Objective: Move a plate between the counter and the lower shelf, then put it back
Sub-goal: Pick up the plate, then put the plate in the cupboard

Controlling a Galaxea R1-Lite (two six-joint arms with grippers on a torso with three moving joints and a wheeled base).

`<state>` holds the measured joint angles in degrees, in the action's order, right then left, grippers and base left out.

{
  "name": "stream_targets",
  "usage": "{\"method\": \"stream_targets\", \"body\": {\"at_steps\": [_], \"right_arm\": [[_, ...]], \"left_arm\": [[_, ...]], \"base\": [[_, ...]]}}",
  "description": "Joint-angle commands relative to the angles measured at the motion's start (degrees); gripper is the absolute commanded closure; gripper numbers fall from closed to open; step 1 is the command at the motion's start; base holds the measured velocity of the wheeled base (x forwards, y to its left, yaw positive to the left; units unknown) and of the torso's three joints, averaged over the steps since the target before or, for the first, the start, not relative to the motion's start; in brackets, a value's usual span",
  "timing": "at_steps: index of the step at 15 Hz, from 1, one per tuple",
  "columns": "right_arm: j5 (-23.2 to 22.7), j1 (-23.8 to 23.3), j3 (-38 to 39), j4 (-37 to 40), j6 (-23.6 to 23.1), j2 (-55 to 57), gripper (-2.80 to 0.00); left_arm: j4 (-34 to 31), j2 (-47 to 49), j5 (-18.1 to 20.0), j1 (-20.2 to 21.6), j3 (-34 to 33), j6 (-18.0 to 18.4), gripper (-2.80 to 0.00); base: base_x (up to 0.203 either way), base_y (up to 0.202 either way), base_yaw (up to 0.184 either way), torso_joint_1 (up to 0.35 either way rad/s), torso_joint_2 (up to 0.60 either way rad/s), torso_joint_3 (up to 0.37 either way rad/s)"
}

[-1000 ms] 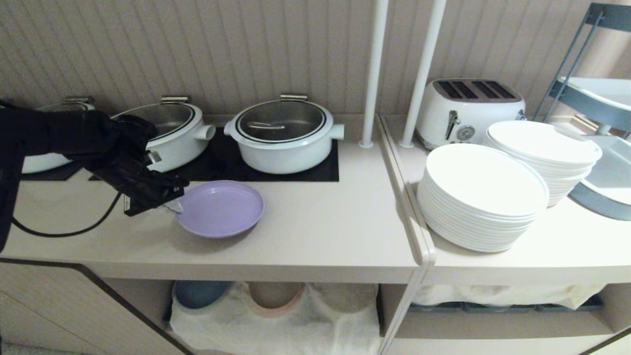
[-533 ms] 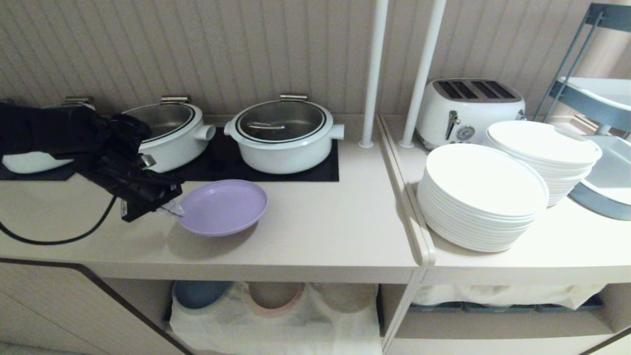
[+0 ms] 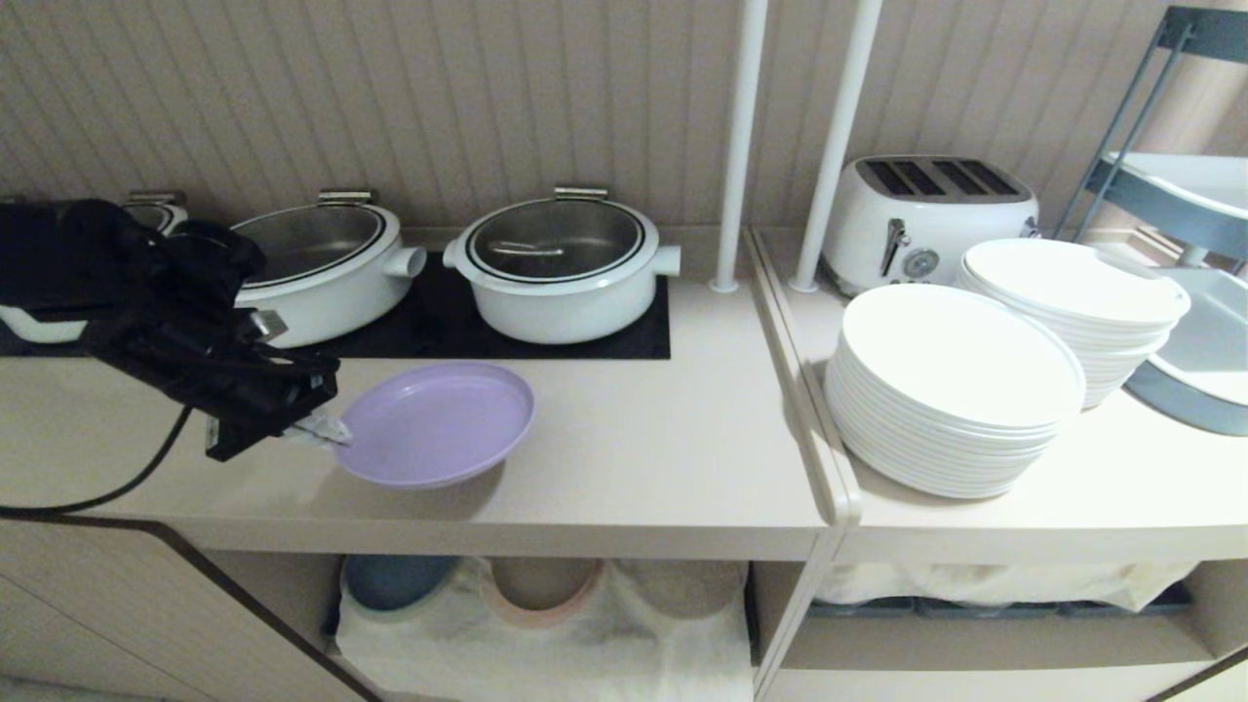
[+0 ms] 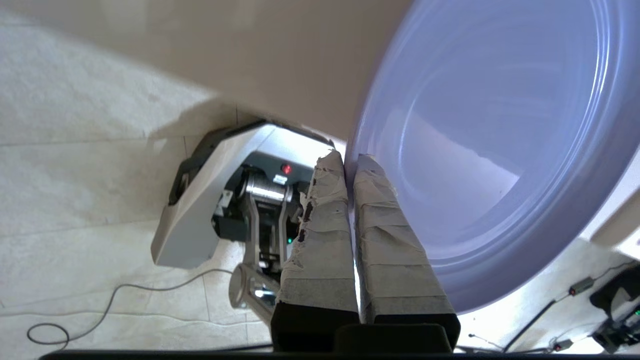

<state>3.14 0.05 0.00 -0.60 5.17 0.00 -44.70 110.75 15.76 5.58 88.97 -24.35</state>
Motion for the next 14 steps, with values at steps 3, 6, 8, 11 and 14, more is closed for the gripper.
{"method": "stream_targets", "body": {"at_steps": [3, 6, 8, 11, 14], "right_arm": [[0.02, -0.05, 0.00, -0.02, 0.02, 0.00, 0.00], [0.02, 0.04, 0.00, -0.02, 0.02, 0.03, 0.00], [0.02, -0.05, 0.00, -0.02, 0.02, 0.00, 0.00], [0.02, 0.04, 0.00, -0.02, 0.02, 0.00, 0.00], [0.02, 0.00, 0.00, -0.02, 0.02, 0.00, 0.00]], "left_arm": [[0.09, -9.84, 1.63, -0.06, -8.57, 0.76, 0.00], [1.05, -15.82, 2.28, -0.05, -15.89, 3.37, 0.00], [2.93, -19.57, 2.34, -0.02, -20.67, 4.01, 0.00], [3.87, -23.78, 2.39, 0.04, -25.05, 4.14, 0.00], [4.20, -26.54, 2.43, 0.04, -27.92, 4.23, 0.00]], "base": [[0.000, 0.000, 0.000, 0.000, 0.00, 0.000], [0.000, 0.000, 0.000, 0.000, 0.00, 0.000], [0.000, 0.000, 0.000, 0.000, 0.00, 0.000], [0.000, 0.000, 0.000, 0.000, 0.00, 0.000], [0.000, 0.000, 0.000, 0.000, 0.00, 0.000]]}}
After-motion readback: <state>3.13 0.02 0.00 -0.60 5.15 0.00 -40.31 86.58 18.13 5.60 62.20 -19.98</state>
